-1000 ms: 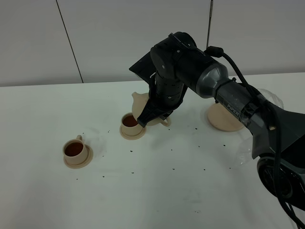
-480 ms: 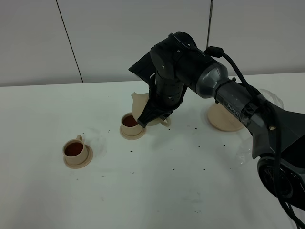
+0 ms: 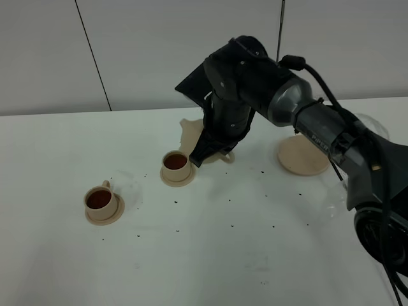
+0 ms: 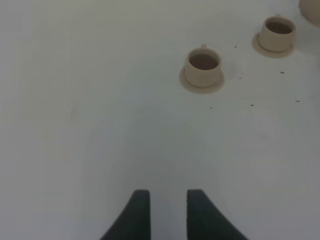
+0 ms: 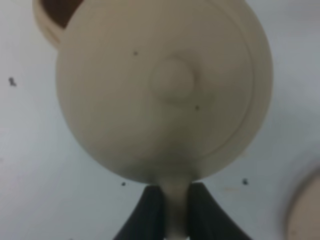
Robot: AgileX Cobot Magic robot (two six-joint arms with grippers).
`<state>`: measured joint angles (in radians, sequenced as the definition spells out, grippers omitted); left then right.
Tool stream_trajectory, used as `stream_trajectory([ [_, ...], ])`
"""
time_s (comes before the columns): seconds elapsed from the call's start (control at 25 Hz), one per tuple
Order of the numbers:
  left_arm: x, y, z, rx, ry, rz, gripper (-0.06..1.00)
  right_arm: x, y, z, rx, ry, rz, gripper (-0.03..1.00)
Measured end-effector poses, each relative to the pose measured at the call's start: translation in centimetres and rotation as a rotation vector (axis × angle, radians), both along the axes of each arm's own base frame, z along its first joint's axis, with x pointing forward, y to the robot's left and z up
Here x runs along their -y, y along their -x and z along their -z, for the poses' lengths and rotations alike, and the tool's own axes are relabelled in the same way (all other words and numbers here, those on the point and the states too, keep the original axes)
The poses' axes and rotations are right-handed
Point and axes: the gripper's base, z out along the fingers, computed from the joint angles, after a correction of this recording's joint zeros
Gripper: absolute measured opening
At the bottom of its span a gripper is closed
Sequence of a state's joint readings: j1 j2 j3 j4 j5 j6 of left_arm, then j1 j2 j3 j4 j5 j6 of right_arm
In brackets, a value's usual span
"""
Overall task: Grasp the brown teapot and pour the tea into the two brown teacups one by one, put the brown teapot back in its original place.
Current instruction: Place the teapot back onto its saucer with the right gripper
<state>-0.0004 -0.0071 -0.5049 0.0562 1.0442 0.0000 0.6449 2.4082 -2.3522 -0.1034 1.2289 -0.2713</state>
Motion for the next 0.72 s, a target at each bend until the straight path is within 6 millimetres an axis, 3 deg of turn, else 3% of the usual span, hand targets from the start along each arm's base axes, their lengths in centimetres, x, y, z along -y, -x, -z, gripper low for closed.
stream_trajectory([
  [0.2, 0.0, 0.0, 0.0, 0.000, 0.000, 0.000, 0.25, 1.3, -0.1, 0.6, -0.034, 0.025, 0.021, 0.10],
  [0.72, 0.0, 0.0, 0.0, 0.000, 0.000, 0.000, 0.25, 9.5, -4.0, 0.7, -0.068, 0.005, 0.272, 0.10],
])
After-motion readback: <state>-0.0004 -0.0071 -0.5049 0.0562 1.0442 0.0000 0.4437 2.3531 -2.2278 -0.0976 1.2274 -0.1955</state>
